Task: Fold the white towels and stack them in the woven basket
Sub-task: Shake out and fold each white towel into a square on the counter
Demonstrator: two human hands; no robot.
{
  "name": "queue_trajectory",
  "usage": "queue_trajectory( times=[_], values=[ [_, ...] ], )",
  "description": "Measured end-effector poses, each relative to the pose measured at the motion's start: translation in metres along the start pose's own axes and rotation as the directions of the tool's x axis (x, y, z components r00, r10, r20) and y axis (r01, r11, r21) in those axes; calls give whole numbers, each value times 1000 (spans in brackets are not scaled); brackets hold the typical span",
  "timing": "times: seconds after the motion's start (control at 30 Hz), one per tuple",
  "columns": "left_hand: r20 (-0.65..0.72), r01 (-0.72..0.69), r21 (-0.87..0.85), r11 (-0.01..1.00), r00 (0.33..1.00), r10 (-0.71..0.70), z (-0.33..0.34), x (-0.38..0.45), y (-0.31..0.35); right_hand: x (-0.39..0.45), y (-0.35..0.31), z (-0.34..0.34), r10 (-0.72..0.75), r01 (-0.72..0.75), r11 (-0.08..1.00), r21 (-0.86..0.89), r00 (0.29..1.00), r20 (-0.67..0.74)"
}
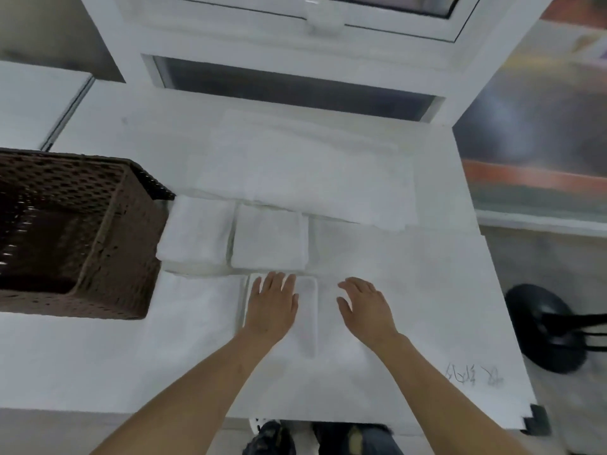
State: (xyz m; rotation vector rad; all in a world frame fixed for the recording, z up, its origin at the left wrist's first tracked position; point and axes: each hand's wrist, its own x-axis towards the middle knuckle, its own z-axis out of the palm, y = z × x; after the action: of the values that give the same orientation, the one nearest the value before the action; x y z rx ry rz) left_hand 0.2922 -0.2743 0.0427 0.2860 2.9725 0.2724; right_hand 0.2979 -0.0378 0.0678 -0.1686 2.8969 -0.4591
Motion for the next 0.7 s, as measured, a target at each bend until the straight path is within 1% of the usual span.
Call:
queue_trajectory(
  times=[0.13,0.23,0.33,0.5,0.7],
  values=[
    [-59,-84,-17,996,995,83,-11,37,33,13,34,-30,78,-76,997,22,989,-125],
    [-98,-131,-14,991,987,129,-11,70,60,29,64,-49,124,-119,992,39,978,-169],
    [-89,-135,-34,990,987,132,-3,107,91,50,101,-62,154,-151,988,32,979,-136],
    [-30,-144,-31,989,989,143,14,172,142,90,161,-75,141,-141,990,10,986,-91],
    [-59,-135,-102,986,990,130,36,258,195,133,225,-75,140,-139,990,11,987,-82]
  ],
)
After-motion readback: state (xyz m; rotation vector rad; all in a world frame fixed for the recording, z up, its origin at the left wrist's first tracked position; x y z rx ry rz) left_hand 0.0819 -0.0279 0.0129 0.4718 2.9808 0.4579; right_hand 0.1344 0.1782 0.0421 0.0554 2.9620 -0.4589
